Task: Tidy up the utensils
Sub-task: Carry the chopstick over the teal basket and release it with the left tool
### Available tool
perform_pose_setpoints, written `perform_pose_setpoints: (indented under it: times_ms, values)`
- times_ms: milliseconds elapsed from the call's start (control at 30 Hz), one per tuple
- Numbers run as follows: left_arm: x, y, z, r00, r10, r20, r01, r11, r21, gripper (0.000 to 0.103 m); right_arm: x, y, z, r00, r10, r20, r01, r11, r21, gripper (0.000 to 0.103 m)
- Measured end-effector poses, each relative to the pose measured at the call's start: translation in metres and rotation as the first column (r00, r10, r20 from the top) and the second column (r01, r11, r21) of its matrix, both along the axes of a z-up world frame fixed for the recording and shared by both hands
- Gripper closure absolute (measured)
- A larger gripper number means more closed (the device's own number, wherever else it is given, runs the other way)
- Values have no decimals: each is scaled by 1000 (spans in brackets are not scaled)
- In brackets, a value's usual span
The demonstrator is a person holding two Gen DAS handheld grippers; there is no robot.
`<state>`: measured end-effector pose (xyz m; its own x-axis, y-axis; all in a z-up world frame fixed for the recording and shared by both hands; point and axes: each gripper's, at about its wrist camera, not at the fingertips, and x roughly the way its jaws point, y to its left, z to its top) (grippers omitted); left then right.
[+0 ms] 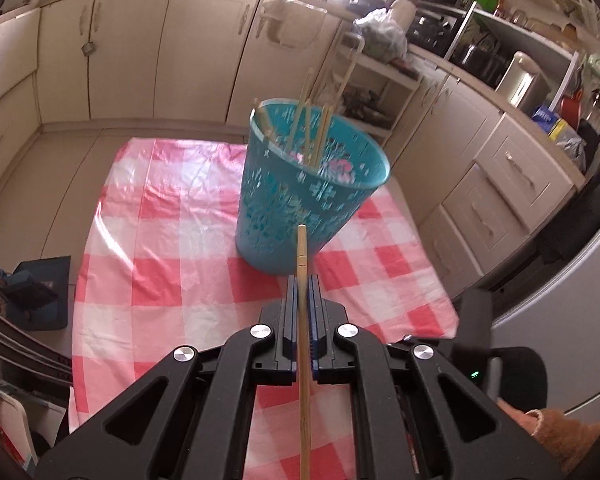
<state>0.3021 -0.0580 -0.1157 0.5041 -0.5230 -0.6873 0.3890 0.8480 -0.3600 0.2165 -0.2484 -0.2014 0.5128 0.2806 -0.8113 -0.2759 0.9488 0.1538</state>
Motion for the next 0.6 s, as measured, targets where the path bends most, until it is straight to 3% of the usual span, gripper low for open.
perform_pose_setpoints:
  times_ms: [267,433,600]
  values:
    - [23,-10,94,973,71,221,-44,991,-125,99,-1,1,0,1000,-1,3,1,1000,-2,92]
    - [49,-23,115,947,151,284,-107,981,-162,99,-2,2,1,1000,6,5,-6,1000,-6,90]
    - [78,-36,122,915,227,334,-174,968,-181,99,-4,11,1,999,37,17,-36,999,-38,80]
